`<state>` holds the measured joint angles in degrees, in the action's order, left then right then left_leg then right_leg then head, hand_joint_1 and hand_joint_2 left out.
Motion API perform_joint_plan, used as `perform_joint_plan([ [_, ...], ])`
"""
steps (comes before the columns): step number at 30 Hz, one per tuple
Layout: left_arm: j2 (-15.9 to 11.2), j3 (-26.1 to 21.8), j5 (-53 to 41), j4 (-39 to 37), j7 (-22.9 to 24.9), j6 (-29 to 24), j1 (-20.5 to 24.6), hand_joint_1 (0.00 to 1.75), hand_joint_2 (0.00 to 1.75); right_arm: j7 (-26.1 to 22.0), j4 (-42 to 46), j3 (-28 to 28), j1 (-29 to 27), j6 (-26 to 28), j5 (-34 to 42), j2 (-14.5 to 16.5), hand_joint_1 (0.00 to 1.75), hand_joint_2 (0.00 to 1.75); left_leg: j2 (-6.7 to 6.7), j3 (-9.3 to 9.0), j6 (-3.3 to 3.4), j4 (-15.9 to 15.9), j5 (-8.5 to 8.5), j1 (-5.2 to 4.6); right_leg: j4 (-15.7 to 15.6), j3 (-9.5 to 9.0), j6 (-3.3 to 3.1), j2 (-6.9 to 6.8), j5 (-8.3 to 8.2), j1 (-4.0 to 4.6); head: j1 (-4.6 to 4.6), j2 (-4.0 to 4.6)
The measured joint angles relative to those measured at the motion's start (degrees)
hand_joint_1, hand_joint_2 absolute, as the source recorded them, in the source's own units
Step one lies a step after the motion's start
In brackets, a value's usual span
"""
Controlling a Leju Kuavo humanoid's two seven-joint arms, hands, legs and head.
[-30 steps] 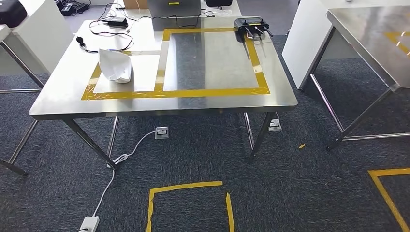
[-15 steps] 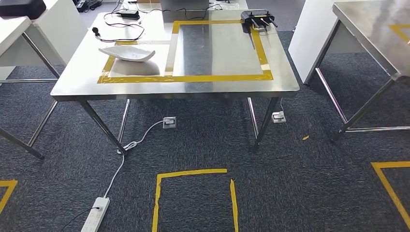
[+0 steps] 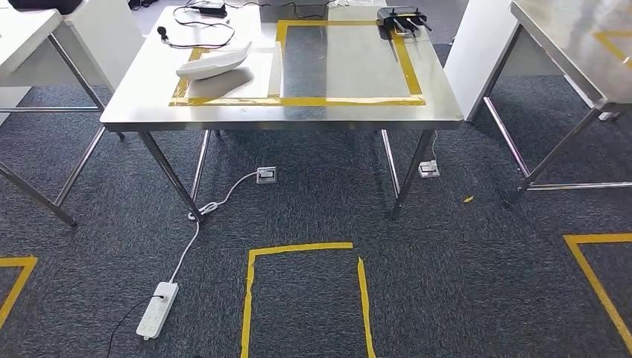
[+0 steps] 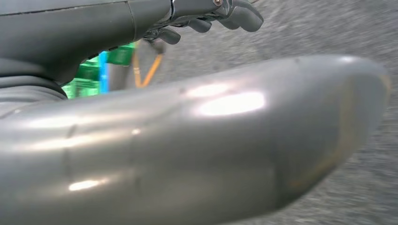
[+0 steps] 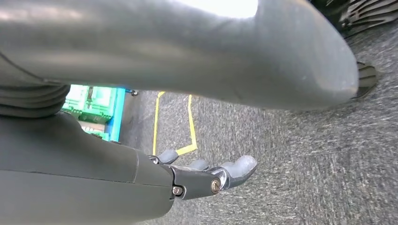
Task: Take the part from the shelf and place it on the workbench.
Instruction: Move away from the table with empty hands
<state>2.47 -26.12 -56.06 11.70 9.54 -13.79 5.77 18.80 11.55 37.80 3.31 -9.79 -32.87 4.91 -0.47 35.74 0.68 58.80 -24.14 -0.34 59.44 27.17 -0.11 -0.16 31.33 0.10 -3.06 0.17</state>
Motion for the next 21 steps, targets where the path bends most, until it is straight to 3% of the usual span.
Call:
perform_joint_plan([
  [1, 0.08, 0.16, 0.28, -0.03, 0.07, 0.01, -0.23, 0.00, 0.00, -0.16, -0.01, -0.19, 0.00, 0.01, -0.14, 0.02, 0.00, 0.00, -0.05, 0.14, -0.32, -0.10, 0.54, 0.05, -1.78, -0.75, -0.26, 0.00, 0.63, 0.19, 0.07, 0.00],
  [3, 0.02, 0.17, 1.85, -0.14, -0.11, 0.17, -0.74, 0.00, 0.00, -0.46, -0.03, -0.51, -0.06, 0.02, -0.33, 0.10, 0.00, 0.00, -0.01, 0.26, -1.04, -0.36, 1.32, 0.23, -2.56, -0.22, -0.86, -0.13, -0.20, 0.22, 0.30, 0.00],
  [4, -0.03, -0.02, 3.05, -0.25, -0.24, 0.29, -1.07, 0.00, 0.00, -0.49, -0.05, -0.62, -0.02, 0.02, -0.48, 0.12, 0.00, 0.44, 0.12, 0.55, -1.41, 0.05, 0.56, 0.29, -2.72, 0.21, -1.35, -0.25, -0.85, 0.09, 0.34, 0.00],
  [5, -0.08, -0.27, 4.18, -0.39, -0.33, 0.43, -1.44, 0.00, 0.00, -0.49, -0.07, -0.71, 0.01, 0.02, -0.66, 0.13, 0.00, 0.87, 0.25, 1.04, -1.79, 1.34, -1.31, 0.35, -2.94, 0.76, -1.77, -0.36, -1.58, -0.08, 0.33, 0.00],
  [7, -0.10, -0.74, 5.55, -0.71, -0.29, 0.62, -2.07, 0.00, 0.00, -0.47, -0.08, -0.88, -0.01, 0.02, -0.98, 0.13, 0.00, 1.75, 0.42, 2.58, -2.47, 7.03, -7.26, 0.55, -3.06, 2.34, -2.18, -0.45, -3.05, -0.26, 0.27, 0.00],
  [8, -0.11, -0.91, 5.90, -0.84, -0.23, 0.79, -2.29, 0.00, 0.00, -0.47, -0.08, -0.94, -0.06, 0.02, -1.09, 0.10, 0.00, 1.75, 0.42, 3.26, -2.75, 10.66, -9.62, 0.67, -2.99, 3.25, -2.13, -0.51, -3.74, -0.29, 0.26, 0.00],
  [9, -0.16, -1.12, 6.26, -0.93, -0.27, 1.11, -2.43, 0.00, 0.00, -0.47, -0.08, -0.98, -0.09, 0.02, -1.17, 0.09, 0.00, 1.75, 0.42, 3.48, -3.00, 13.68, -10.57, 0.78, -2.85, 4.21, -2.01, -0.58, -4.45, -0.32, 0.26, 0.00],
  [10, -0.26, -1.40, 6.74, -0.99, -0.38, 1.59, -2.52, 0.00, 0.00, -0.47, -0.08, -1.01, -0.10, 0.02, -1.23, 0.07, 0.00, 1.75, 0.41, 3.01, -3.19, 15.28, -10.14, 0.88, -2.66, 5.17, -1.84, -0.67, -5.11, -0.39, 0.26, 0.00],
  [11, -0.38, -1.76, 7.42, -1.05, -0.57, 2.26, -2.57, 0.00, 0.00, -0.47, -0.08, -1.02, -0.10, 0.02, -1.26, 0.05, 0.00, 1.75, 0.41, 1.55, -3.36, 14.86, -8.63, 0.99, -2.38, 6.13, -1.61, -0.76, -5.70, -0.51, 0.26, 0.00],
  [12, -0.52, -2.21, 8.17, -1.11, -0.79, 3.01, -2.57, 0.00, 0.00, -0.47, -0.08, -1.03, -0.08, 0.02, -1.27, 0.04, 0.00, 1.75, 0.41, -0.93, -3.51, 12.36, -6.90, 1.15, -2.01, 7.03, -1.34, -0.82, -6.16, -0.64, 0.26, 0.00],
  [14, -0.67, -3.16, 9.80, -1.22, -1.26, 4.95, -2.44, 0.00, 0.87, -0.46, -0.08, -1.06, -0.04, 0.02, -1.37, -0.10, 0.00, 1.75, 0.56, -6.99, -3.48, 4.16, -6.62, 1.28, -1.26, 8.40, -0.65, -0.85, -6.81, -0.73, 0.25, 0.00],
  [16, -0.69, -4.31, 11.48, -1.30, -2.18, 7.77, -2.24, 0.00, 1.75, -0.46, -0.09, -1.24, 0.05, 0.02, -1.85, -0.26, 0.00, 1.75, 0.66, -10.00, -2.61, -0.90, -8.33, 1.09, -0.86, 8.82, 0.13, -0.84, -7.44, -0.59, 0.32, 0.00],
  [19, -0.65, -5.94, 13.07, -1.40, -3.85, 10.09, -1.91, 0.00, 1.75, -0.49, -0.11, -1.77, 0.16, 0.02, -2.45, -0.32, 0.00, 1.75, 0.43, -9.27, -0.62, -1.22, -7.89, 0.95, -0.52, 9.21, 1.20, -0.75, -7.87, -0.76, 0.41, 0.00],
  [21, -0.60, -6.67, 13.44, -1.46, -4.34, 10.22, -1.63, 0.00, 1.75, -0.48, -0.16, -1.99, 0.13, 0.02, -2.47, -0.32, 0.00, 1.75, 0.22, -8.30, 0.29, -1.25, -6.98, 1.03, 3.43, 10.96, 1.76, -0.48, -4.74, -0.88, 0.53, 0.00],
])
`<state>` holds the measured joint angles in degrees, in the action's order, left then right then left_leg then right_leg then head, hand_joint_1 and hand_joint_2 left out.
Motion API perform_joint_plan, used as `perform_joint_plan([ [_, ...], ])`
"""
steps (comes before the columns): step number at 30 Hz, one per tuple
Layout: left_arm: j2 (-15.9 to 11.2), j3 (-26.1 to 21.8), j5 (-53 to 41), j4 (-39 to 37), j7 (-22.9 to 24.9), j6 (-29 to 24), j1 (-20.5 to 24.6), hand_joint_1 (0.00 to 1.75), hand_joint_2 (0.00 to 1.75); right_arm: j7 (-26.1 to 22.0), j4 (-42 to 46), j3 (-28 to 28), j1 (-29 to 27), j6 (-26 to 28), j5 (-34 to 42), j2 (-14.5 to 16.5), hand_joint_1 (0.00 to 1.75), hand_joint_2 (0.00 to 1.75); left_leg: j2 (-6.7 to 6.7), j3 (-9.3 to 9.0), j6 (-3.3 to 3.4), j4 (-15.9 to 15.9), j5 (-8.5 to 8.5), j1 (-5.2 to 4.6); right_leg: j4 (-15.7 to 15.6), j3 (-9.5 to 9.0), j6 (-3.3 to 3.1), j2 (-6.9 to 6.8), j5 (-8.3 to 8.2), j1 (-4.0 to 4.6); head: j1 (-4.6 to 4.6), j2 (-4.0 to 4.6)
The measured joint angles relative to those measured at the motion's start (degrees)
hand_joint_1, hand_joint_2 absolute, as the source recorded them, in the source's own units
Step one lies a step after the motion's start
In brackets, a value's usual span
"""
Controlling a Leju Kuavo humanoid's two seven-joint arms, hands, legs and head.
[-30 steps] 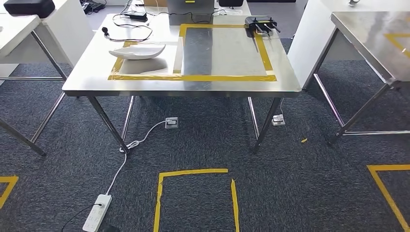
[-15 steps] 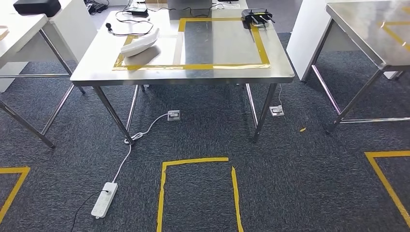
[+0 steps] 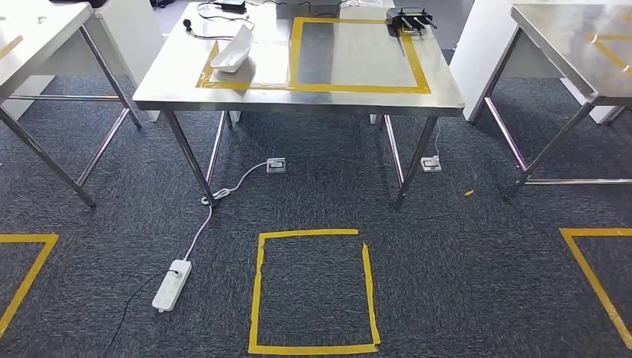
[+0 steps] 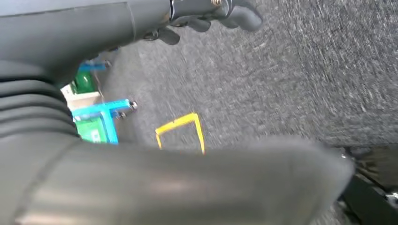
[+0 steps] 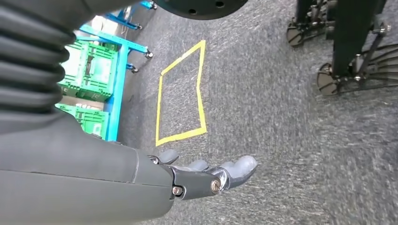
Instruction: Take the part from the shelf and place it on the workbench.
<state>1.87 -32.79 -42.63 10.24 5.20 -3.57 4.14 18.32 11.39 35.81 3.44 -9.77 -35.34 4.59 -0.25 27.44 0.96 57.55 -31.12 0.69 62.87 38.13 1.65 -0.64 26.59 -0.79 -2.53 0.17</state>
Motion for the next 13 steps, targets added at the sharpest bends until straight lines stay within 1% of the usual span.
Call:
perform_joint_plan([
  [2, 0.05, -0.40, 0.01, 0.13, -0.03, 0.00, 0.18, 0.00, 1.75, -0.01, -0.03, -0.19, -0.21, 0.00, 0.25, -0.06, 0.00, 1.75, -0.20, 1.04, 0.38, 0.10, 0.79, -0.17, 7.73, 2.75, 0.27, 0.23, 4.90, -0.01, 0.15, 0.00],
  [3, 0.08, -0.38, 0.09, 0.41, 0.02, -0.01, 0.22, 0.00, 1.75, -0.03, -0.05, -0.47, -0.53, 0.00, 0.61, -0.12, 0.00, 1.75, -0.29, 1.41, 0.46, 0.18, 1.10, -0.31, 10.77, 3.58, 0.26, 0.28, 6.36, 0.01, 0.19, 0.00],
  [4, 0.09, -0.16, 0.40, 0.85, 0.05, -0.01, 0.27, 0.00, 1.75, -0.04, -0.08, -0.92, -1.03, 0.00, 1.15, -0.20, 0.00, 1.75, -0.31, 1.70, 0.50, 0.27, 1.33, -0.43, 12.00, 3.48, 0.12, 0.30, 6.77, 0.06, 0.20, 0.00],
  [5, 0.10, 0.22, 1.05, 1.46, 0.03, -0.01, 0.34, 0.00, 1.75, -0.03, -0.16, -1.51, -1.66, 0.00, 1.89, -0.30, 0.00, 1.75, -0.25, 1.88, 0.47, 0.36, 1.51, -0.55, 10.83, 2.19, -0.17, 0.33, 6.07, 0.17, 0.20, 0.00],
  [6, 0.11, 0.70, 1.95, 2.14, -0.05, -0.01, 0.45, 0.00, 1.75, -0.02, -0.26, -2.15, -2.34, 0.00, 2.69, -0.37, 0.00, 1.75, -0.18, 1.94, 0.42, 0.44, 1.62, -0.66, 7.52, -0.14, -0.60, 0.37, 4.54, 0.36, 0.21, 0.00],
  [7, 0.18, 1.26, 3.02, 2.82, -0.20, 0.00, 0.56, 0.00, 1.75, 0.00, -0.35, -2.82, -2.99, 0.00, 3.58, -0.50, 0.00, 1.75, -0.14, 2.02, 0.35, 0.48, 1.69, -0.72, 3.20, -2.81, -1.21, 0.39, 3.12, 0.64, 0.22, 0.00],
  [8, 0.27, 1.87, 4.14, 3.43, -0.35, 0.04, 0.69, 0.00, 1.75, 0.01, -0.45, -3.51, -3.57, -0.03, 4.52, -0.67, 0.00, 1.75, -0.17, 2.16, 0.20, 0.56, 1.75, -0.85, -0.62, -4.98, -1.76, 0.35, 2.04, 0.91, 0.18, 0.00],
  [9, 0.32, 2.52, 5.26, 4.00, -0.51, 0.10, 0.79, 0.00, 1.75, -0.05, -0.49, -4.23, -4.08, -0.07, 5.43, -0.82, 0.00, 1.75, -0.24, 2.32, 0.06, 0.65, 1.79, -0.95, -3.30, -6.33, -2.11, 0.30, 1.44, 1.11, 0.14, 0.00],
  [10, 0.32, 3.22, 6.42, 4.53, -0.66, 0.21, 0.81, 0.00, 1.75, -0.09, -0.51, -5.01, -4.57, -0.11, 6.37, -0.97, 0.00, 1.31, -0.32, 2.57, -0.06, 0.72, 1.83, -1.03, -4.54, -6.80, -2.11, 0.24, 1.40, 1.21, 0.09, 0.00],
  [13, 0.16, 5.06, 9.34, 5.54, -0.99, 0.53, 0.50, 0.00, 1.75, -0.08, -0.52, -7.11, -5.64, -0.02, 8.64, -1.30, 0.00, 0.00, -0.38, 2.95, -0.25, 0.74, 1.95, -1.09, -4.89, -6.72, -1.54, 0.18, 1.23, 1.24, 0.06, 0.00],
])
